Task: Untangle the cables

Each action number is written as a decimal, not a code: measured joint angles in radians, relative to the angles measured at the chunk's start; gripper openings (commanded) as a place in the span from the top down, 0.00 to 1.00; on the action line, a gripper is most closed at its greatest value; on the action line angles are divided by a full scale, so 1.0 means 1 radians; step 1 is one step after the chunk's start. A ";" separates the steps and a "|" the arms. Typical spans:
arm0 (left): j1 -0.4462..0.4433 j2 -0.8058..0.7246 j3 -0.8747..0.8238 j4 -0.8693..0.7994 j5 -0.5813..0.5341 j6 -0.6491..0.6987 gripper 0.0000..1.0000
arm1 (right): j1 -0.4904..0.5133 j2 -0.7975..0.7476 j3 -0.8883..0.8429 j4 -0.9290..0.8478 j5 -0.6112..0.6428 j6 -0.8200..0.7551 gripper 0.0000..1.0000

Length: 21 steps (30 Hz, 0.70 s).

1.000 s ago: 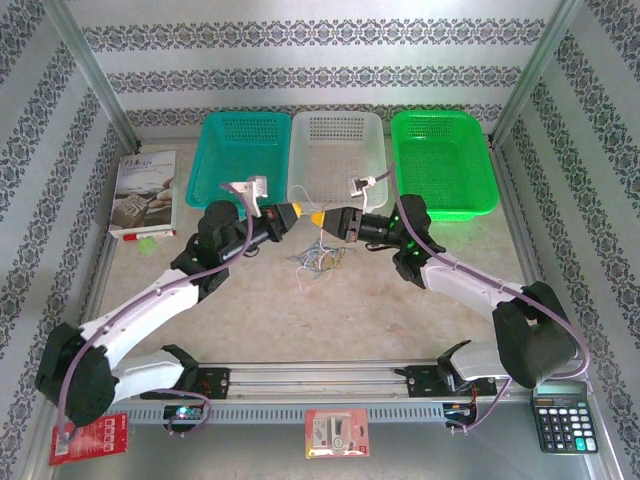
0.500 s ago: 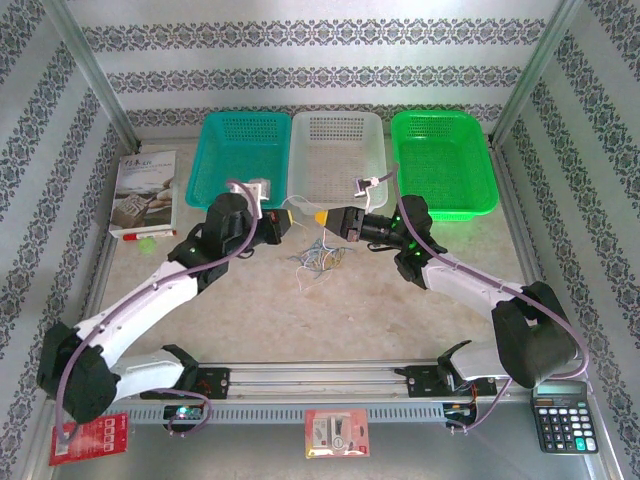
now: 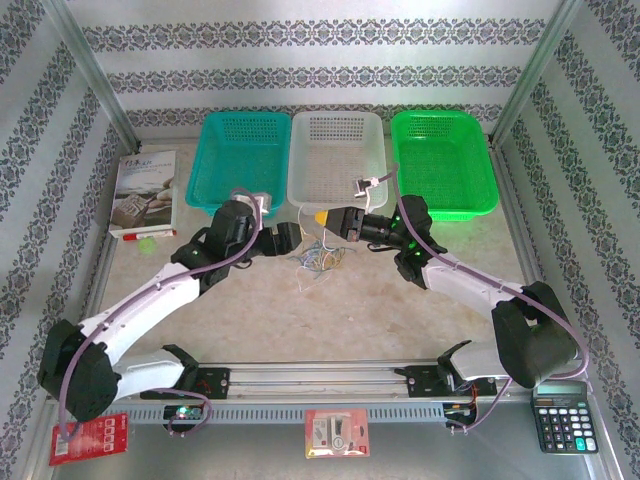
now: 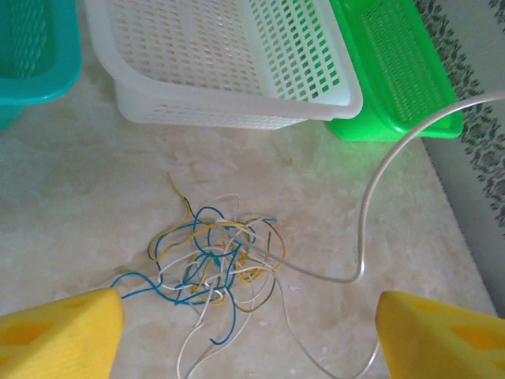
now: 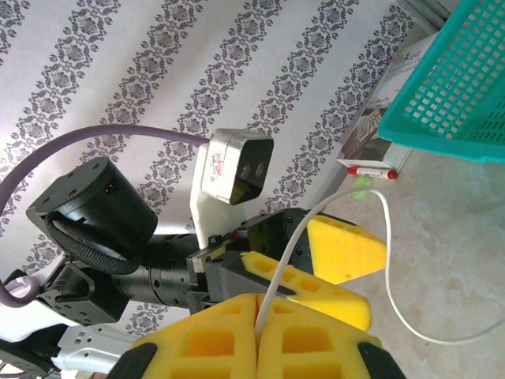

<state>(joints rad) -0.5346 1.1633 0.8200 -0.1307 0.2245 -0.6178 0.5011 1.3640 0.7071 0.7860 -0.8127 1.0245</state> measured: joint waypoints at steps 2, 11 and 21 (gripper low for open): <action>0.002 -0.023 -0.029 0.026 0.008 -0.052 0.13 | 0.000 0.000 0.000 0.000 0.000 0.000 1.00; 0.035 -0.086 -0.194 0.304 0.077 -0.453 0.10 | 0.000 0.000 0.000 0.000 -0.002 0.000 1.00; 0.039 0.019 -0.241 0.712 0.181 -0.875 0.09 | 0.000 0.019 0.013 -0.001 -0.008 -0.003 1.00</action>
<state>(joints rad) -0.4953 1.1828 0.5789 0.5816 0.4057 -1.4929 0.5011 1.3830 0.7204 0.7849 -0.8211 1.0210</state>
